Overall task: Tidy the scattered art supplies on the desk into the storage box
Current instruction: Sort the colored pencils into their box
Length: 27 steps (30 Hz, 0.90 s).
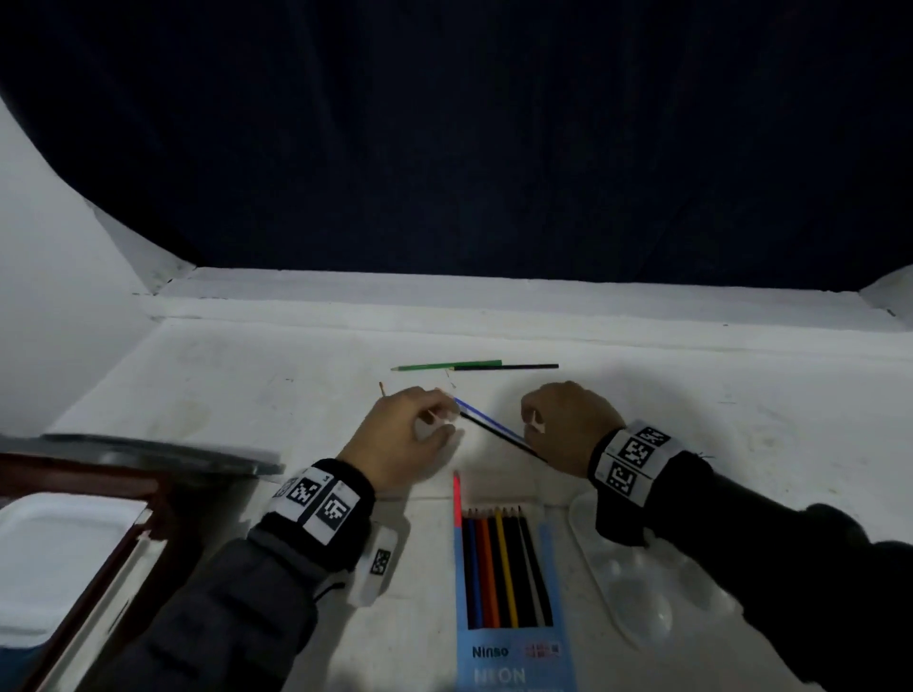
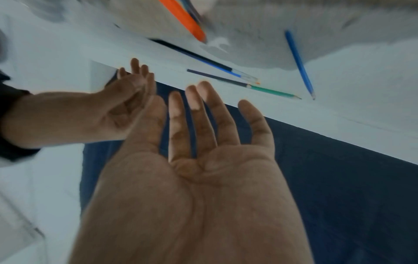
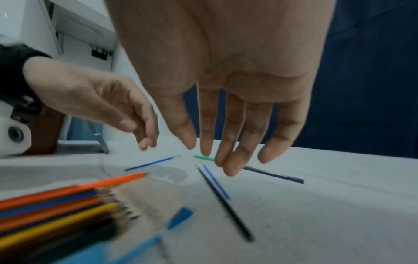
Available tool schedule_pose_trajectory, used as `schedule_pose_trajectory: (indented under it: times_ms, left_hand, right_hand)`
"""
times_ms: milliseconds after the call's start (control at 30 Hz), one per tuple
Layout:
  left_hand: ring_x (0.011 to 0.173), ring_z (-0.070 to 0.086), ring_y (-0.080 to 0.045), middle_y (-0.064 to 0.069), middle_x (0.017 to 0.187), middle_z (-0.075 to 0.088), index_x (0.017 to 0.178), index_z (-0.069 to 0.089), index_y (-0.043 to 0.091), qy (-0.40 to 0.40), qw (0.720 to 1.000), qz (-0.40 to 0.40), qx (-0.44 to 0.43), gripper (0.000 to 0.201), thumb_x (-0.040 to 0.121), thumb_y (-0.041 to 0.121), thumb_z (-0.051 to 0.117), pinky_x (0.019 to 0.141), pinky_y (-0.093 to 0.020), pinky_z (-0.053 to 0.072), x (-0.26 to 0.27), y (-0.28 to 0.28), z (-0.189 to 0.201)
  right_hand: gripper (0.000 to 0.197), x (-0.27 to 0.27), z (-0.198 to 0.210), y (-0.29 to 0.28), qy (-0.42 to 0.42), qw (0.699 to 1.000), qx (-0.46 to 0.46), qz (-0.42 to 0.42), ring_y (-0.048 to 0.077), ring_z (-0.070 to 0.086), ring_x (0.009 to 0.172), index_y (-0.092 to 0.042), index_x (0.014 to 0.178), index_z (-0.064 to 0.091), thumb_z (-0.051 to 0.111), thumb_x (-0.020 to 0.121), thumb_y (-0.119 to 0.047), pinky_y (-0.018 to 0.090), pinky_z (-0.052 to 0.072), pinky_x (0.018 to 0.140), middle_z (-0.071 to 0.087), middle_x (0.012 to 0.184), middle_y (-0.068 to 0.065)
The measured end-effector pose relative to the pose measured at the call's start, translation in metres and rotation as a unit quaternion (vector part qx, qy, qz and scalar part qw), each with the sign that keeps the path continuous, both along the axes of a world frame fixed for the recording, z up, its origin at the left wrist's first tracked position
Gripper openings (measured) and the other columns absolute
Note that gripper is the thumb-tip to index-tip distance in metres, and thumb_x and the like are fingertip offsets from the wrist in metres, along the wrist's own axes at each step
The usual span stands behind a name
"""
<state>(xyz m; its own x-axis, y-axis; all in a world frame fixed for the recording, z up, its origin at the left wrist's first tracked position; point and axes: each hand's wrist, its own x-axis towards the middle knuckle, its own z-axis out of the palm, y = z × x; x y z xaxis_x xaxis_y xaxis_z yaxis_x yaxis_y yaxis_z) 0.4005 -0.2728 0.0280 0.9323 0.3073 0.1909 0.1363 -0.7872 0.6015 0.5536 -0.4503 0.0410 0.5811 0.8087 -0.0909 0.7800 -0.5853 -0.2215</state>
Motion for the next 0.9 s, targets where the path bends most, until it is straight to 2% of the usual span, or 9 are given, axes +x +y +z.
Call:
schedule_pose_trajectory:
  times_ms: [67, 167, 300, 400, 500, 600, 700, 800, 900]
  left_hand:
    - [0.104, 0.061, -0.019, -0.003, 0.113, 0.065, 0.118, 0.066, 0.018, 0.013, 0.998, 0.06, 0.02, 0.029, 0.089, 0.015, 0.065, 0.091, -0.031, 0.047, 0.023, 0.025, -0.003]
    - [0.128, 0.048, -0.027, -0.004, 0.14, 0.051, 0.139, 0.05, 0.022, 0.145, 0.981, 0.107, 0.07, 0.044, 0.095, 0.024, 0.053, 0.104, -0.041, 0.04, 0.054, 0.051, -0.003]
    - [0.128, 0.047, -0.022, 0.004, 0.134, 0.05, 0.126, 0.053, 0.025, 0.282, 0.942, 0.111, 0.142, 0.042, 0.091, 0.029, 0.03, 0.097, -0.044, 0.032, 0.08, 0.063, -0.002]
    - [0.111, 0.057, -0.026, 0.0, 0.117, 0.057, 0.109, 0.053, 0.02, 0.333, 0.918, 0.087, 0.195, 0.029, 0.094, 0.025, 0.03, 0.096, -0.047, 0.034, 0.092, 0.07, -0.007]
    - [0.111, 0.059, -0.025, -0.002, 0.119, 0.063, 0.12, 0.057, 0.021, 0.346, 0.902, 0.056, 0.25, 0.035, 0.099, 0.028, 0.029, 0.099, -0.043, 0.036, 0.095, 0.07, -0.002]
    - [0.11, 0.06, -0.027, -0.006, 0.118, 0.065, 0.123, 0.057, 0.021, 0.331, 0.891, 0.033, 0.309, 0.032, 0.098, 0.021, 0.037, 0.091, -0.035, 0.043, 0.091, 0.064, 0.003]
    - [0.107, 0.061, -0.031, -0.009, 0.115, 0.065, 0.118, 0.059, 0.018, 0.321, 0.884, 0.034, 0.337, 0.028, 0.095, 0.014, 0.044, 0.087, -0.034, 0.044, 0.086, 0.057, 0.003]
    - [0.108, 0.061, -0.029, -0.006, 0.117, 0.065, 0.116, 0.06, 0.019, 0.301, 0.889, 0.049, 0.342, 0.026, 0.092, 0.019, 0.049, 0.091, -0.033, 0.042, 0.076, 0.052, 0.006]
    - [0.103, 0.063, -0.025, -0.002, 0.112, 0.067, 0.112, 0.064, 0.027, 0.238, 0.924, 0.073, 0.292, 0.023, 0.092, 0.03, 0.053, 0.087, -0.03, 0.043, 0.065, 0.049, 0.011]
  right_hand:
    - [0.025, 0.021, -0.002, 0.01, -0.026, 1.0, -0.016, -0.008, 0.024, 0.055, 0.108, -0.017, 0.113, 0.059, 0.047, 0.094, -0.027, 0.03, 0.044, 0.083, 0.056, 0.117, 0.003]
    - [0.046, 0.052, -0.011, 0.023, -0.017, 0.998, -0.066, -0.008, 0.023, 0.037, 0.133, -0.017, 0.144, 0.038, 0.04, 0.099, -0.026, 0.036, 0.036, 0.107, 0.037, 0.147, 0.004]
    - [0.058, 0.079, -0.024, 0.037, 0.006, 0.995, -0.097, -0.008, 0.019, 0.013, 0.148, -0.018, 0.155, 0.012, 0.033, 0.102, -0.024, 0.041, 0.02, 0.119, 0.012, 0.162, 0.001]
    - [0.056, 0.087, -0.031, 0.046, 0.017, 0.99, -0.139, 0.01, 0.018, 0.01, 0.149, -0.02, 0.155, 0.009, 0.029, 0.103, -0.022, 0.039, 0.017, 0.12, 0.009, 0.163, -0.001]
    - [0.05, 0.086, -0.036, 0.051, -0.015, 0.986, -0.163, 0.02, 0.023, 0.029, 0.143, -0.015, 0.152, 0.024, 0.031, 0.104, -0.024, 0.037, 0.026, 0.117, 0.027, 0.158, 0.006]
    - [0.034, 0.08, -0.029, 0.055, -0.081, 0.981, -0.172, 0.029, 0.026, 0.053, 0.119, -0.014, 0.13, 0.052, 0.04, 0.099, -0.021, 0.033, 0.044, 0.097, 0.054, 0.132, 0.008]
    - [0.023, 0.072, -0.022, 0.049, -0.11, 0.974, -0.192, 0.042, 0.027, 0.058, 0.108, -0.013, 0.114, 0.056, 0.044, 0.095, -0.013, 0.03, 0.041, 0.081, 0.057, 0.121, 0.008]
    - [0.026, 0.063, -0.018, 0.036, -0.102, 0.973, -0.201, 0.047, 0.028, 0.056, 0.11, -0.012, 0.116, 0.054, 0.044, 0.093, -0.011, 0.031, 0.042, 0.084, 0.055, 0.123, 0.01]
    - [0.039, 0.055, -0.012, 0.02, -0.079, 0.978, -0.187, 0.044, 0.028, 0.052, 0.118, -0.014, 0.131, 0.047, 0.048, 0.092, -0.013, 0.035, 0.045, 0.096, 0.051, 0.131, 0.01]
